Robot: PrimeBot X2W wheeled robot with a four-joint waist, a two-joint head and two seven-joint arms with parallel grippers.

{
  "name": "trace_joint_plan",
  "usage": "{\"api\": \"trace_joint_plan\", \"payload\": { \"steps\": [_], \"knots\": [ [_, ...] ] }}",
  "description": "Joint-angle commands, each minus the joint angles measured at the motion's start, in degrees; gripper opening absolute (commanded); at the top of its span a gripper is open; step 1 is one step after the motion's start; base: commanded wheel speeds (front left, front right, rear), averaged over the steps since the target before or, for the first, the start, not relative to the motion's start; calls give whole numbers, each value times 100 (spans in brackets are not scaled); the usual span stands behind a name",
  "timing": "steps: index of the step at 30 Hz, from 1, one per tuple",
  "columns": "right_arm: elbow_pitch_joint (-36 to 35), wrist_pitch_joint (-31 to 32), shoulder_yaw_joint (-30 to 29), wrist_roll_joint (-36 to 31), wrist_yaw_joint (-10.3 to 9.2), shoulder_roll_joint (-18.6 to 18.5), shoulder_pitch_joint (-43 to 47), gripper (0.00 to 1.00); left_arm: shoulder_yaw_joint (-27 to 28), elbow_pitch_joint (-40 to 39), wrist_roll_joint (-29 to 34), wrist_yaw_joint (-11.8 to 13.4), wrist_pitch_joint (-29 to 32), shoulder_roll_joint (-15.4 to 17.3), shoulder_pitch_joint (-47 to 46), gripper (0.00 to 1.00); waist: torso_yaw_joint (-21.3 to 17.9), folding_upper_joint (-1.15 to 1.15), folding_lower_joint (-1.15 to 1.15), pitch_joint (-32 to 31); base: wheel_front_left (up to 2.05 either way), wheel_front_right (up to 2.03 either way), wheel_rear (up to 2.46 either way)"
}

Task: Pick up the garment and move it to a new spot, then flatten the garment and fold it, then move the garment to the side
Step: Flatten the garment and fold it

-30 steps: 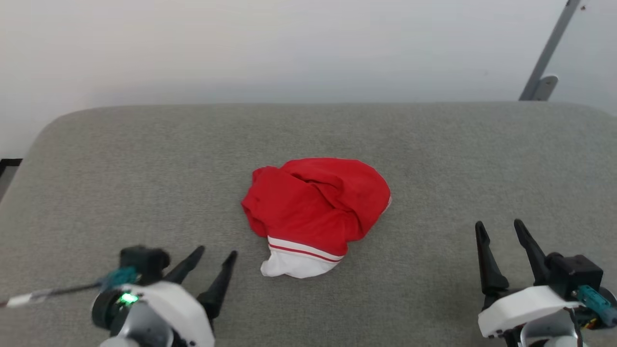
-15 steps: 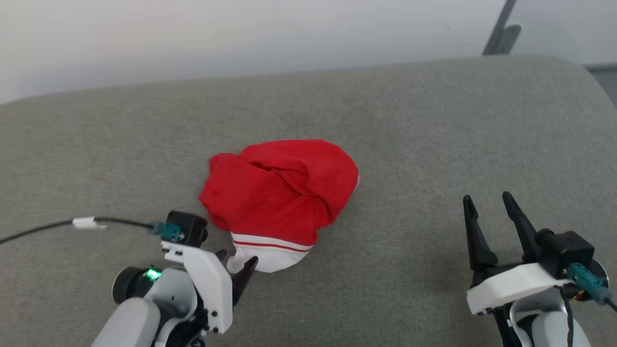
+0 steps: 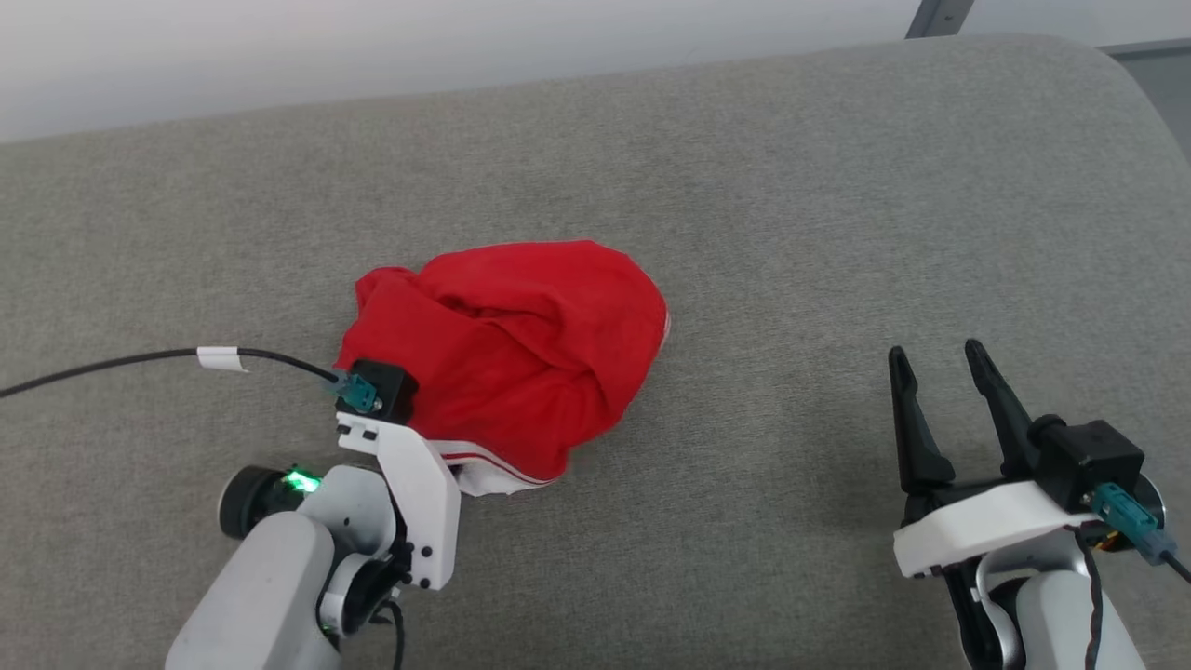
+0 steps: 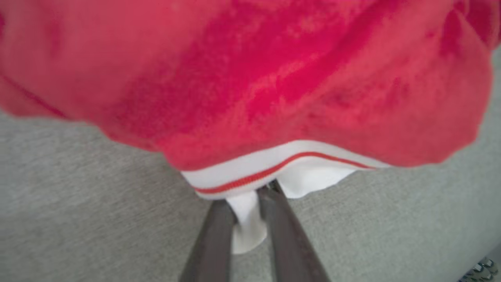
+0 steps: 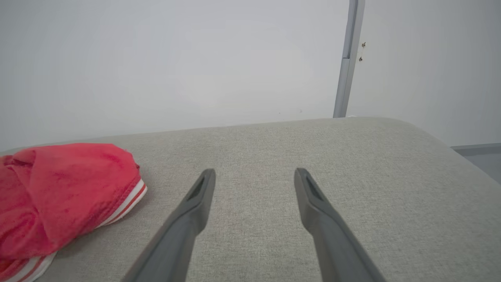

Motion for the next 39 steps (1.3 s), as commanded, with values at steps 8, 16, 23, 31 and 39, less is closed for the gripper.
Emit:
{"api": "trace_joint_plan", "payload": {
  "steps": [8,16,23,31,39],
  "knots": [
    [33,-33,-88,-88,0,0,-84,100,186,-375,-101,32,-8,295,115,0,284,0,0,-70,0,0,0],
    [-11,24,-149,-123,0,0,-20,100,730,-1644,-90,541,437,1084,537,0,530,0,0,-155,0,0,0],
    [-68,76,-97,-141,0,0,-8,100,1417,-2384,-205,1078,1004,1850,1170,0,604,0,0,-167,0,0,0],
    [-44,115,-25,-130,0,0,21,100,1529,-1656,-497,1059,1071,1843,1533,0,583,0,0,-191,0,0,0],
    [-11,198,161,-77,0,-38,-16,100,1413,-621,-756,708,639,1412,1159,11,590,0,0,-229,0,0,0]
  ]
}}
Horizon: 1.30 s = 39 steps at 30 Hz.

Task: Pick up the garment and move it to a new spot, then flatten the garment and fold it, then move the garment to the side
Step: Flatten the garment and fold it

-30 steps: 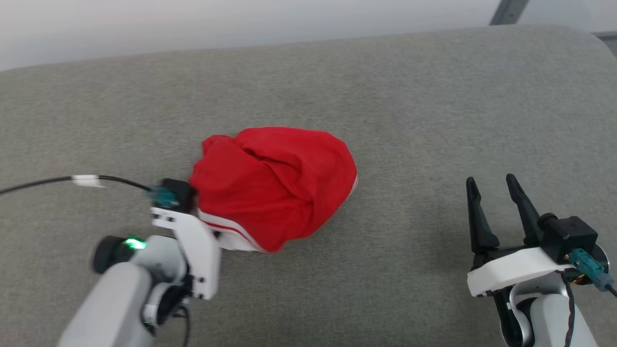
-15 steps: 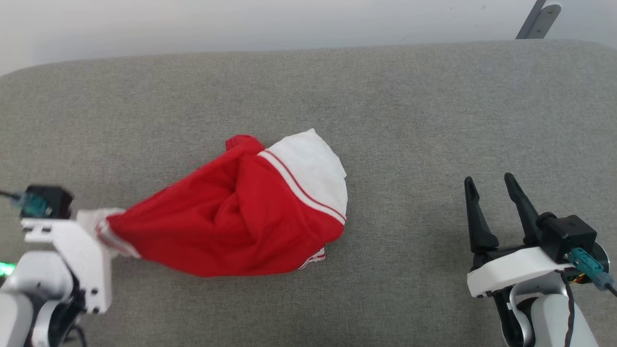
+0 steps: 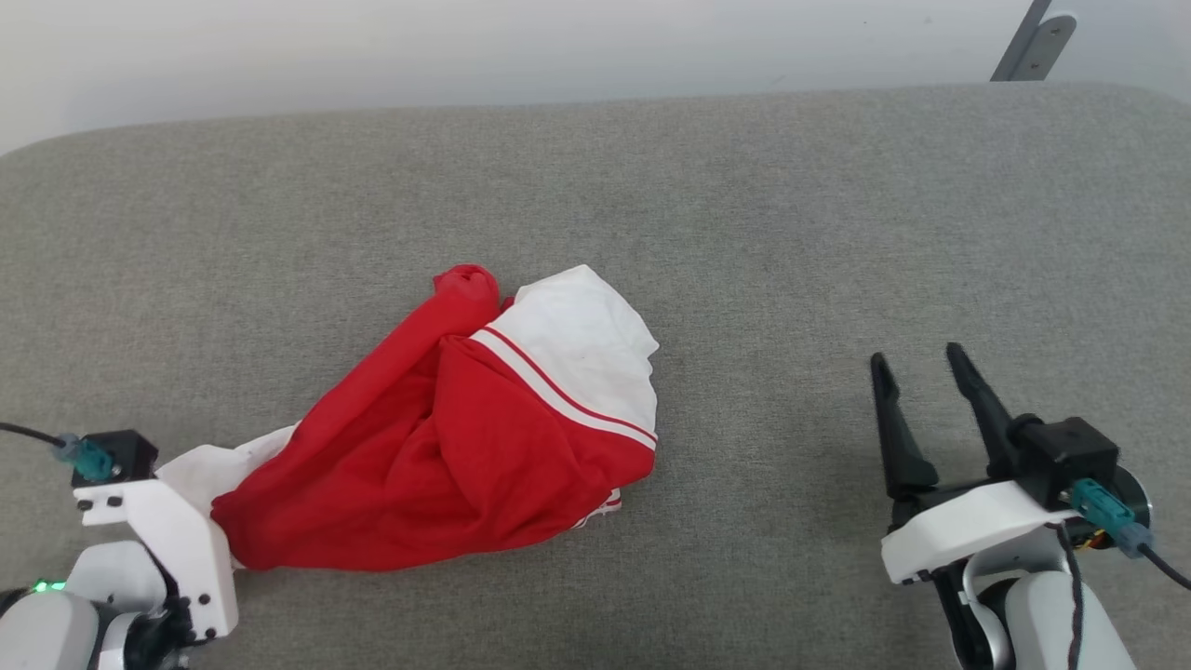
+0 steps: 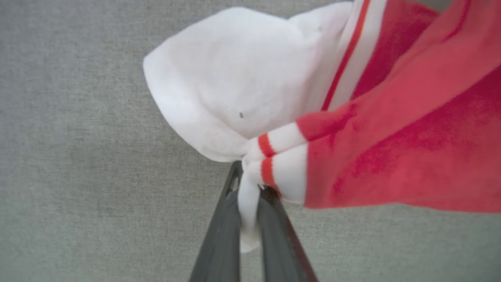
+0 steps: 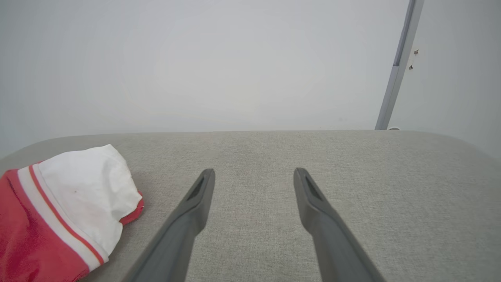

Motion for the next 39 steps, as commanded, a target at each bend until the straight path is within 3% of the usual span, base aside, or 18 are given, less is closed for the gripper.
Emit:
{"api": "trace_joint_plan", "payload": {
  "steps": [1,2,3,5,18,24,31,39],
  "knots": [
    [18,37,69,37,0,-34,-38,100,-7,61,-38,-62,-126,-51,-121,21,20,0,0,-8,0,0,0],
    [7,54,101,48,0,-38,-49,100,-20,82,10,-96,-214,-45,-165,43,39,0,0,-9,0,0,0],
    [3,91,149,59,0,-62,-63,100,-20,83,19,-125,-297,-62,-201,82,62,0,0,-7,0,0,0],
    [7,141,233,90,0,-133,-100,100,-20,33,46,-162,-454,-94,-237,100,126,0,0,6,0,0,0],
    [156,1067,1309,724,0,-744,-642,100,-24,-999,314,-291,-1860,-429,-152,100,766,0,0,25,0,0,0],
    [351,1735,1904,1120,0,-1131,-1098,100,-132,-1365,554,-472,-2949,-672,-71,100,1165,0,0,49,0,0,0],
    [696,2396,2407,1445,0,-1514,-1605,100,-207,-1403,739,-553,-4170,-1047,78,100,1601,0,0,94,0,0,0],
    [1282,2926,2812,1471,0,-1824,-2164,100,-365,-1231,868,-649,-5024,-1363,134,100,2051,0,0,184,0,0,0]
  ]
}}
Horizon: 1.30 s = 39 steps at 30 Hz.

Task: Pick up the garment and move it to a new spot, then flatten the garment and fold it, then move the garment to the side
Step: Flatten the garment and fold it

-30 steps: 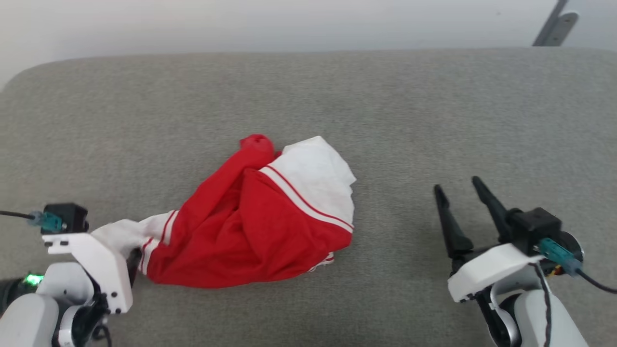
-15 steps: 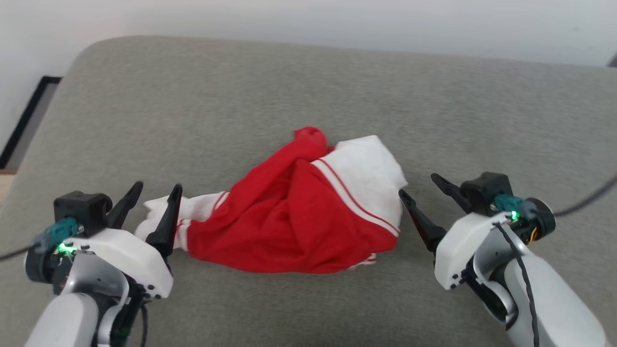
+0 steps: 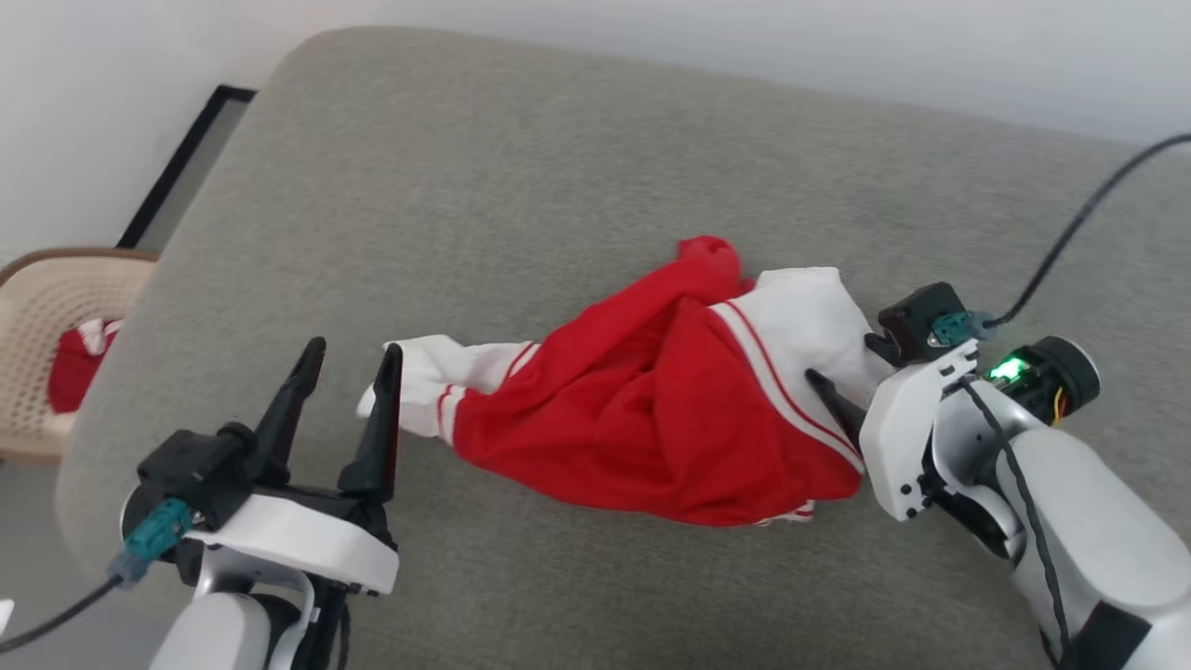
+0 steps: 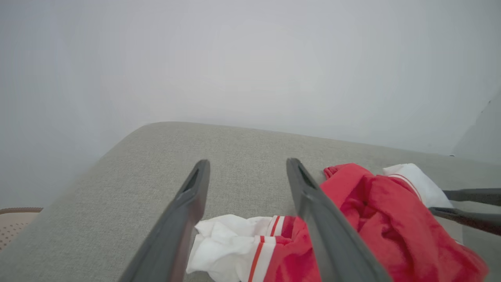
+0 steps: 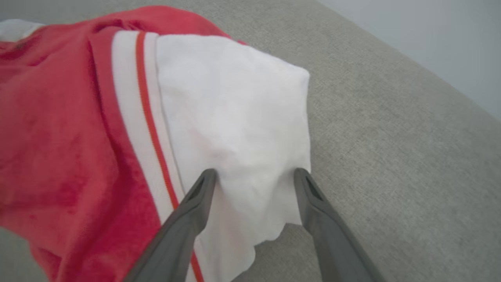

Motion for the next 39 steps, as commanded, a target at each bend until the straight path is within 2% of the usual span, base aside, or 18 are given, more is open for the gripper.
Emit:
{"api": "trace_joint_plan", "payload": {
  "steps": [1,5,7,8,13,22,29,36,39],
  "knots": [
    [68,19,56,-28,0,-9,-108,100,5,34,-11,-30,-105,-48,42,100,118,0,0,43,0,0,0],
    [361,99,232,73,0,1,-270,100,-26,177,-56,-87,-325,-153,63,100,253,0,0,57,0,0,0],
    [458,58,365,72,0,-34,-383,16,-24,235,-67,-97,-408,-197,65,100,291,0,0,52,0,0,0],
    [510,35,383,132,0,-25,-416,0,-13,260,-74,-91,-445,-222,69,100,303,0,0,47,0,0,0],
    [504,-39,389,440,0,-102,-494,0,82,346,-82,-110,-605,-263,168,100,271,0,0,-33,0,0,0],
    [-267,227,-152,735,0,-491,-203,0,295,260,-84,-56,-681,-163,395,100,17,0,0,-168,0,0,0],
    [-1005,896,-1190,514,0,-655,449,0,401,134,-95,-10,-693,-61,581,100,-234,0,0,-290,0,0,0],
    [-1598,1990,-2311,171,0,-470,1378,0,382,38,-100,-2,-619,13,673,100,-368,0,0,-416,0,0,0],
    [-1776,2271,-2664,23,0,-315,1722,0,356,15,-96,8,-590,35,685,100,-379,0,0,-435,0,0,0]
  ]
}}
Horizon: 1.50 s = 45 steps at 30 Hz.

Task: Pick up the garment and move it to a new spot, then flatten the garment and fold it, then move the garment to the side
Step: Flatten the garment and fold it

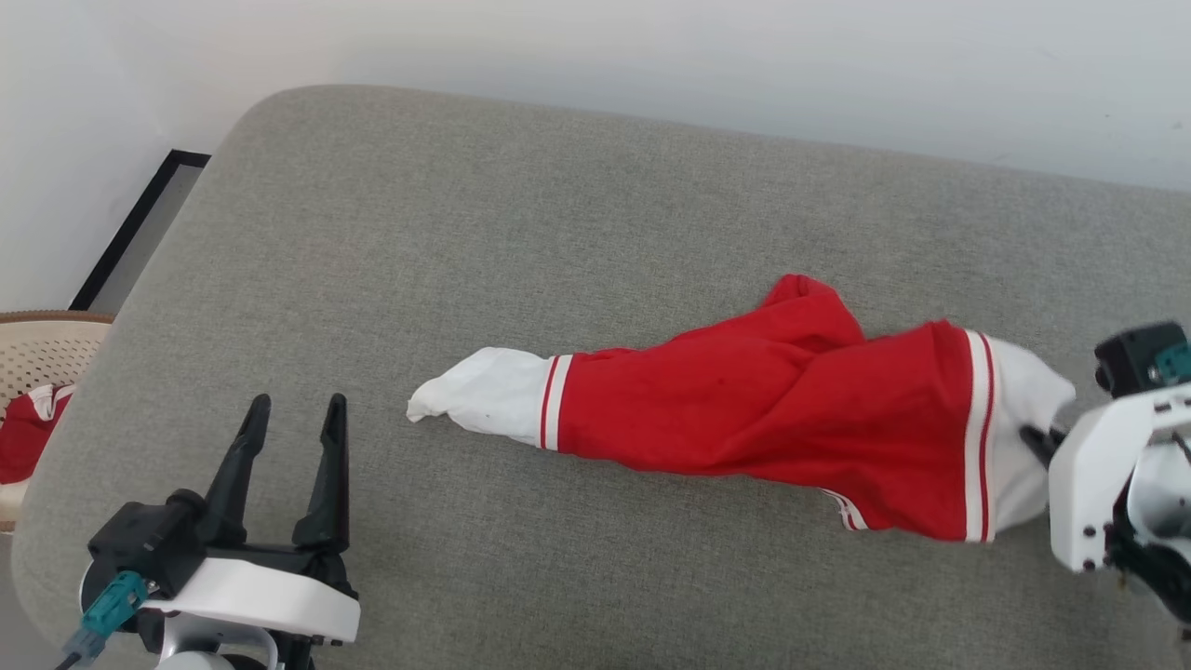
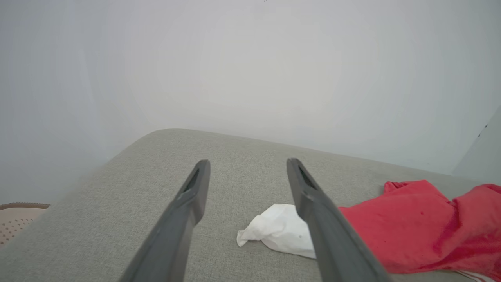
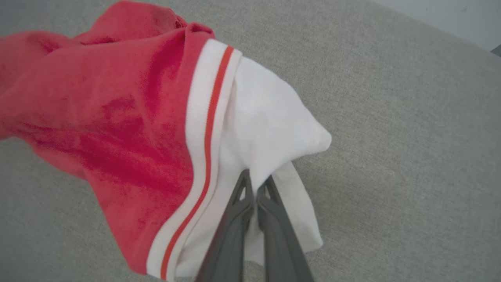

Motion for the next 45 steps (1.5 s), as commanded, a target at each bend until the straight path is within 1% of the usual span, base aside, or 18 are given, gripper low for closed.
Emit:
{"api": "trace_joint_plan", "payload": {
  "steps": [1,2,4,6,7,8,9,10,13,16,25,30,35,37,39,40,45],
  "knots": [
    [-51,70,-110,-99,-2,82,151,0,-16,-29,-10,6,13,24,34,100,1,0,0,-8,0,0,0],
    [-55,107,-182,-90,-1,174,227,0,-24,-30,-13,0,26,32,33,100,-1,0,0,-11,0,0,0],
    [26,57,-236,-183,-2,218,303,0,-55,-28,-37,-24,66,36,22,100,4,0,0,-11,0,0,0],
    [221,-22,-283,-122,-2,378,295,0,-68,-24,-46,-35,71,43,6,100,1,0,0,-8,0,0,0],
    [308,-112,-247,-209,-1,354,250,6,-81,-17,-55,-40,87,45,-2,100,3,0,0,-9,0,0,0],
    [418,-169,-195,-191,-1,363,218,22,-89,-11,-61,-39,100,51,-9,100,2,0,0,-10,0,0,0],
    [528,-251,-182,-172,-2,413,182,63,-91,-5,-62,-43,108,58,-11,100,-3,0,0,-13,0,0,0],
    [616,-314,-148,-228,-1,399,135,100,-97,0,-69,-46,116,61,-14,100,-2,0,0,-18,0,0,0],
    [787,-440,-55,-234,-1,399,19,100,-128,1,-66,-47,122,75,-9,100,-23,0,0,-28,0,0,0],
    [783,-482,-15,-178,-1,371,-15,100,-136,-15,-80,-48,148,103,26,100,-69,0,0,-48,0,0,0],
    [86,-609,-125,-72,-1,309,182,100,-95,-137,-125,1,190,184,101,100,-285,0,0,-33,0,0,0],
    [-190,-640,-345,-137,-1,401,386,100,-91,-172,-142,22,213,213,126,100,-376,0,0,3,0,0,0],
    [-307,-481,-551,-182,-1,501,576,100,-120,-221,-143,1,237,236,37,100,-414,0,0,121,0,0,0],
    [-243,-422,-605,-150,-1,546,571,100,-133,-226,-133,-6,238,241,-26,100,-406,0,0,188,0,0,0],
    [-141,-365,-538,-190,-1,527,541,100,-154,-221,-122,-19,232,236,-94,100,-384,0,0,255,0,0,0],
    [-54,-348,-557,-147,-1,582,495,100,-159,-215,-117,-24,224,231,-123,100,-371,0,0,287,0,0,0],
    [443,-338,-315,-256,-1,493,254,100,-203,-138,-108,-56,164,180,-263,100,-291,0,0,422,0,0,0]
  ]
}}
